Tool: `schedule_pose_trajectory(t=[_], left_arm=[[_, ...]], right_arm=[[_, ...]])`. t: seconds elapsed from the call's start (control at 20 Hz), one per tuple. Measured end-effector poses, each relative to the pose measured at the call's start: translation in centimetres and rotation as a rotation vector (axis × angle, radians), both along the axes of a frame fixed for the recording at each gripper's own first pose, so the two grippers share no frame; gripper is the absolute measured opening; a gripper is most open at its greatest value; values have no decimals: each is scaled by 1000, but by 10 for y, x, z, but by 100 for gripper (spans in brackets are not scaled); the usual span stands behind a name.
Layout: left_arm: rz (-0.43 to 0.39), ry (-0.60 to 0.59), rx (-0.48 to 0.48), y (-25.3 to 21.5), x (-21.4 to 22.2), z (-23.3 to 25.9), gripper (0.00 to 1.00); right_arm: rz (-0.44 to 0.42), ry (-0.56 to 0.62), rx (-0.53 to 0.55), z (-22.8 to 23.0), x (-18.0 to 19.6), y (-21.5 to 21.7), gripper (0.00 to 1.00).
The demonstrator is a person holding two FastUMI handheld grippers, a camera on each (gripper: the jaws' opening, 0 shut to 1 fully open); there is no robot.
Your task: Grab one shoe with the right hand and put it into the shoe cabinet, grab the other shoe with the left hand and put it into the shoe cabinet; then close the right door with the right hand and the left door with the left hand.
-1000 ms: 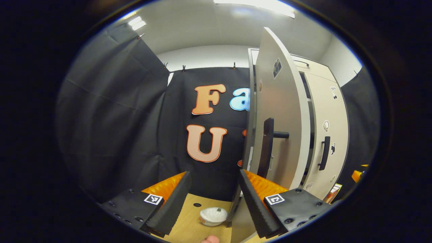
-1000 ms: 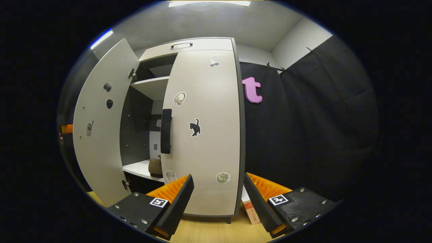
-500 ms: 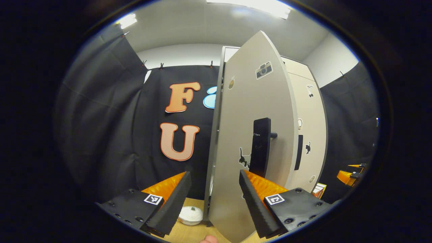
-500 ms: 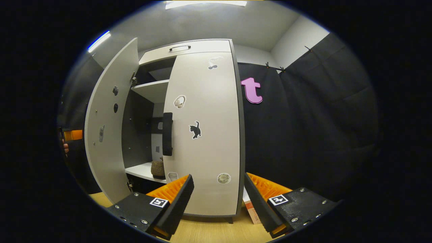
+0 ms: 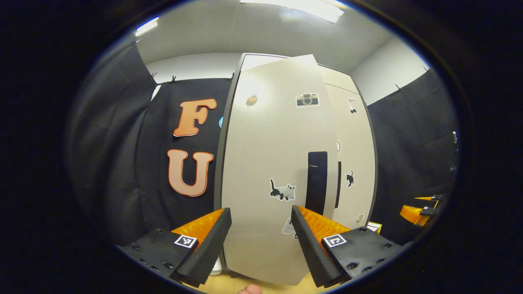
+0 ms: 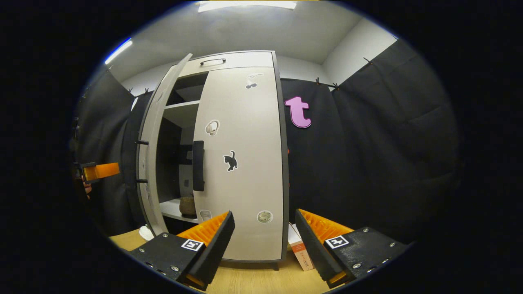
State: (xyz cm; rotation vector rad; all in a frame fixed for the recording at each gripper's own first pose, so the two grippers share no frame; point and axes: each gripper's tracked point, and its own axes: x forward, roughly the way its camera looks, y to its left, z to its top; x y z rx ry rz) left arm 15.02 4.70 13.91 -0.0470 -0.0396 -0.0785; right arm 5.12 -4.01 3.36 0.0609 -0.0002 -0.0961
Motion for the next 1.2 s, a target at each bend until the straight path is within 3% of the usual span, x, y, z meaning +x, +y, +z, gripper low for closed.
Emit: schedule_pose_trajectory(t=[0.2, 0.25, 0.55, 0.65, 1.2], left_arm=[[-25, 10, -11, -14, 16, 0, 94], [-28, 11, -8, -17, 22, 0, 99], [-72, 59, 0, -44, 59, -22, 94], [-83, 50, 2, -51, 69, -22, 96], [-75, 85, 4, -65, 117, -30, 96]], right_arm=[[-3, 9, 6, -2, -3, 0, 93], [-3, 9, 6, -1, -3, 1, 93], [-7, 10, -4, 0, -8, -3, 93], [-13, 10, -7, 0, -7, -6, 93], [-33, -6, 2, 3, -2, -17, 92]])
